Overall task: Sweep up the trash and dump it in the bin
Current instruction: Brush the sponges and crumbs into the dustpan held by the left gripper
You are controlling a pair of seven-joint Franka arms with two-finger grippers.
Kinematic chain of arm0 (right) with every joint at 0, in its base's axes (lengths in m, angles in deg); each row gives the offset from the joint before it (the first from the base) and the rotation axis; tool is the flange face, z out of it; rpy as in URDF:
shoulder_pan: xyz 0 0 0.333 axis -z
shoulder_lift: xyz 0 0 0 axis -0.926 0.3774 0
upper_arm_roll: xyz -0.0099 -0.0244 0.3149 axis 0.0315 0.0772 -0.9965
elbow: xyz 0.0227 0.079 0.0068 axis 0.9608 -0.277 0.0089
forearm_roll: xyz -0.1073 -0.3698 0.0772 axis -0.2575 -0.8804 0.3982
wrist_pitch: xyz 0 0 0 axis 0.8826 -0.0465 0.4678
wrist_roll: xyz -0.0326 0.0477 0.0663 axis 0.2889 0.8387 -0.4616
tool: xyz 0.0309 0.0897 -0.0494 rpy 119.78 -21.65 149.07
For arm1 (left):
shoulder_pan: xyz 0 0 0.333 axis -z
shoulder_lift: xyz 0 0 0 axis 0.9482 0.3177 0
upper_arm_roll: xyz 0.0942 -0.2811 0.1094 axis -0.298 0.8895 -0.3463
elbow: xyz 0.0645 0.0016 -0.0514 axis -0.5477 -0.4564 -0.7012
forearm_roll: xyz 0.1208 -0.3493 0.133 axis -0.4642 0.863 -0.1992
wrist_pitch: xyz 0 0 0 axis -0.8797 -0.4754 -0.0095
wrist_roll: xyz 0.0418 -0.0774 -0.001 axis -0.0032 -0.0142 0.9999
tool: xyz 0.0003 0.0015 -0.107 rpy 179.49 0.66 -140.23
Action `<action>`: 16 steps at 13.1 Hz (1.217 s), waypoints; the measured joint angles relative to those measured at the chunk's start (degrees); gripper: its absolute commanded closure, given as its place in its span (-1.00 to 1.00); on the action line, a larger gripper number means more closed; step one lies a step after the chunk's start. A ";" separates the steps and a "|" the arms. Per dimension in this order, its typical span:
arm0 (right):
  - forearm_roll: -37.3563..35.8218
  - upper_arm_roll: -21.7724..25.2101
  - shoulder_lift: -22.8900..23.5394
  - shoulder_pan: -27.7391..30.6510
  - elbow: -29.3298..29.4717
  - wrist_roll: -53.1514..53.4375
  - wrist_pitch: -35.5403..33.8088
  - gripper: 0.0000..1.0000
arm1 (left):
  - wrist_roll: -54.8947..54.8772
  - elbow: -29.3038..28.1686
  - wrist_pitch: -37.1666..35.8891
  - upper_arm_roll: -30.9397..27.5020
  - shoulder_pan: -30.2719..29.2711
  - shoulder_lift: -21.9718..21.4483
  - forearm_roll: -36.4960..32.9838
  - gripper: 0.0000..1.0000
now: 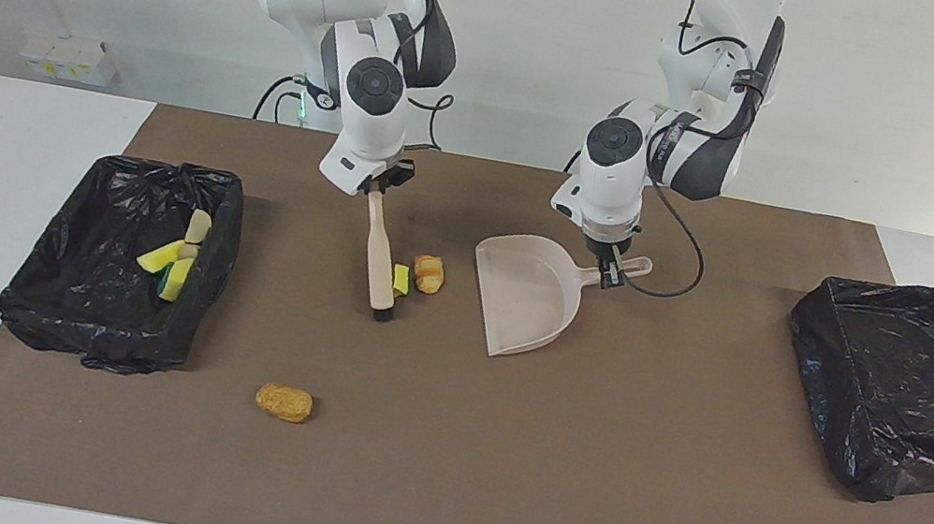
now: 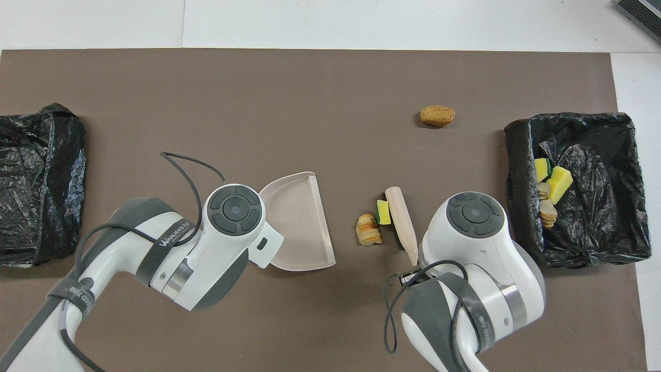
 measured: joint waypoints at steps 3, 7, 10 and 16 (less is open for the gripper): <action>4.28 -0.02 -0.01 -2.21 -0.34 6.41 1.33 1.00 | 0.05 -1.00 1.08 -0.01 0.00 -0.42 -0.08 1.00; 9.62 0.14 0.11 -2.58 -0.17 12.70 3.47 1.00 | 0.08 -1.89 2.26 -0.04 -0.06 -0.69 -0.17 1.00; 9.66 0.08 0.76 -2.64 1.77 19.82 2.80 1.00 | 0.08 -2.19 3.18 -0.03 -0.06 -0.87 -0.18 1.00; 9.19 0.52 -2.16 -2.08 3.75 20.98 -6.93 1.00 | 0.08 -2.44 3.35 0.00 -0.02 -1.03 -0.18 1.00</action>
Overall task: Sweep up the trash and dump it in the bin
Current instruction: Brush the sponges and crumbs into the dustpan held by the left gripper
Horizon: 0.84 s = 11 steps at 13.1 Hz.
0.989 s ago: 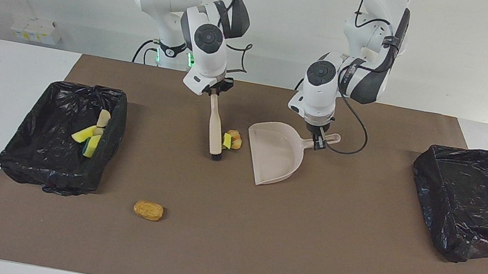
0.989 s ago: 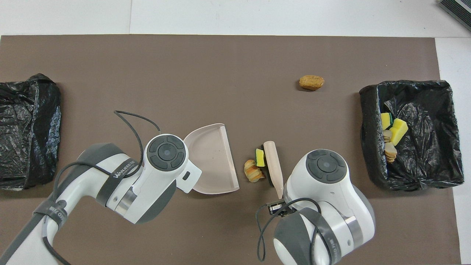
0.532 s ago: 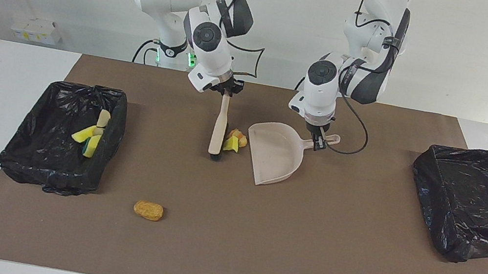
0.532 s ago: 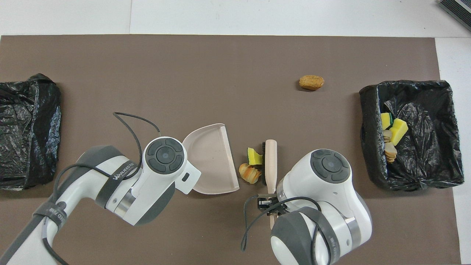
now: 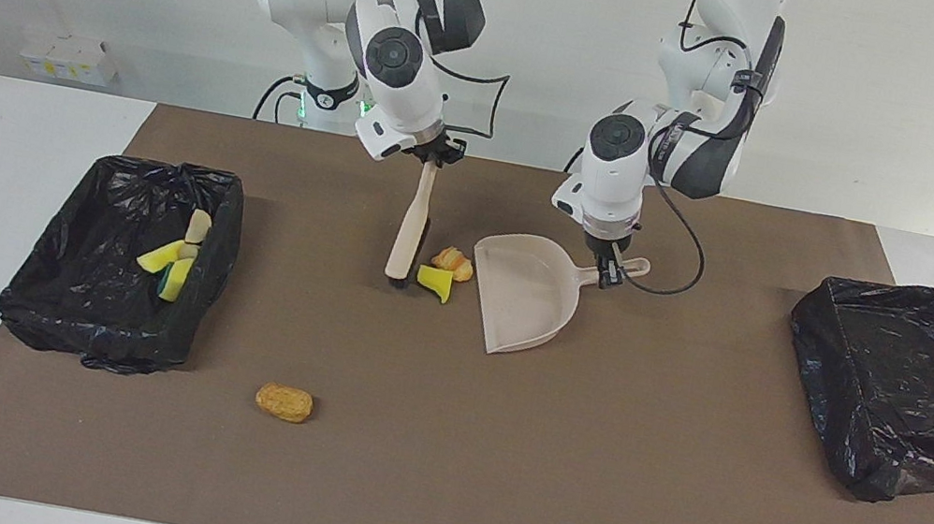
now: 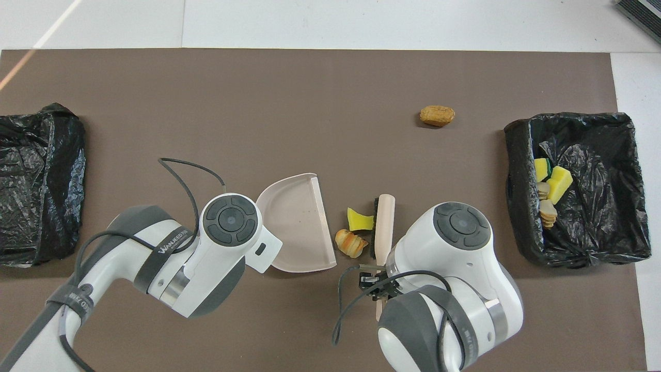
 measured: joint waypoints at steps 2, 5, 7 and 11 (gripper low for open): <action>-1.84 -0.30 -1.64 -0.74 -3.28 0.00 0.56 1.00 | 0.00 -0.01 -0.02 0.01 0.02 -0.03 0.00 1.00; -3.09 -0.59 -1.02 -4.14 -8.03 0.00 7.84 1.00 | 0.00 -0.02 -0.03 0.02 0.03 -0.03 0.00 1.00; -3.68 -0.64 1.28 -4.61 -8.77 0.00 13.28 1.00 | 0.00 -0.04 -0.03 0.02 0.03 -0.03 0.00 1.00; -3.77 -0.69 8.23 -8.76 -2.79 0.00 16.50 1.00 | 0.00 -0.39 0.01 0.01 0.02 -0.20 -0.01 1.00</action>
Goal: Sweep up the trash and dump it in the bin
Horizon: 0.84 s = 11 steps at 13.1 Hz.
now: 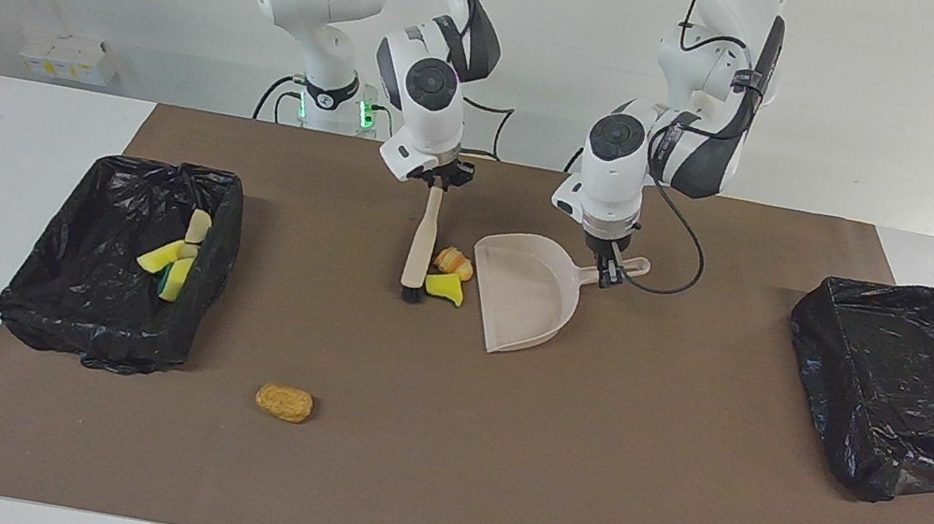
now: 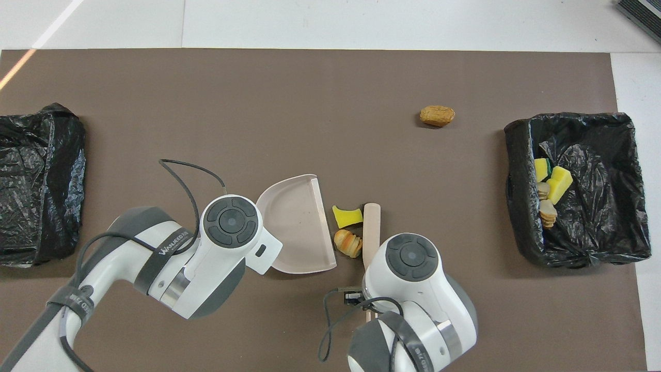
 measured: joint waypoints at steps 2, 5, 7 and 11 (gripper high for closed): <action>1.41 -0.16 2.46 -3.30 4.48 0.01 0.02 1.00 | 0.00 -0.15 0.03 0.00 -0.03 -0.11 -0.05 1.00; 2.98 -0.56 4.24 -6.14 9.22 0.01 0.20 1.00 | -0.03 -0.29 0.45 0.00 -0.03 -0.17 -0.06 1.00; 2.97 -0.47 4.44 -5.91 9.91 0.01 -0.18 1.00 | -0.06 -0.45 1.44 -0.01 -0.05 -0.16 -0.06 1.00; 1.31 0.11 3.13 0.21 9.84 -1.11 -6.31 1.00 | -0.05 0.05 2.31 -0.23 -0.69 0.00 -0.05 1.00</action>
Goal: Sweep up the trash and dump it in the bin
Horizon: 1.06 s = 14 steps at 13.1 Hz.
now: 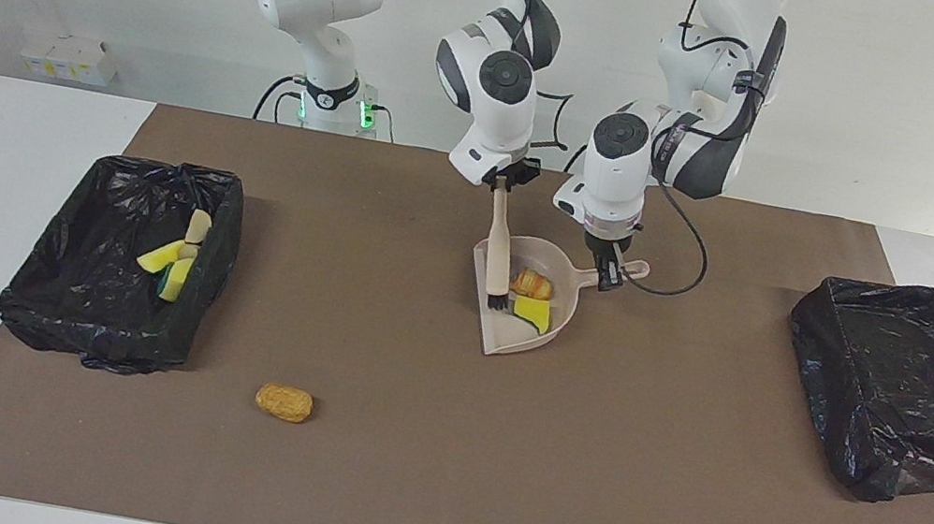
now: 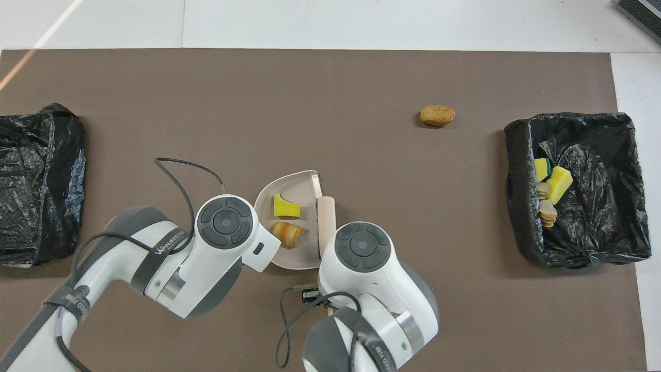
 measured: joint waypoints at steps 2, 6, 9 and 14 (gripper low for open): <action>-3.33 0.10 -0.50 4.36 -0.10 -3.06 -0.98 1.00 | 0.00 1.78 -0.53 -0.04 -1.06 0.70 0.00 1.00; -13.07 0.26 0.71 12.61 0.07 -12.03 2.76 1.00 | 0.03 10.72 -7.21 -0.15 -2.63 4.67 0.52 1.00; -19.36 0.44 5.01 21.63 5.32 -24.05 4.79 1.00 | 0.07 15.57 -8.15 -0.17 -4.02 7.56 1.34 1.00; -35.12 0.52 20.29 29.26 26.55 -37.12 0.88 1.00 | 0.08 16.94 -8.14 -0.14 -4.63 9.10 2.51 1.00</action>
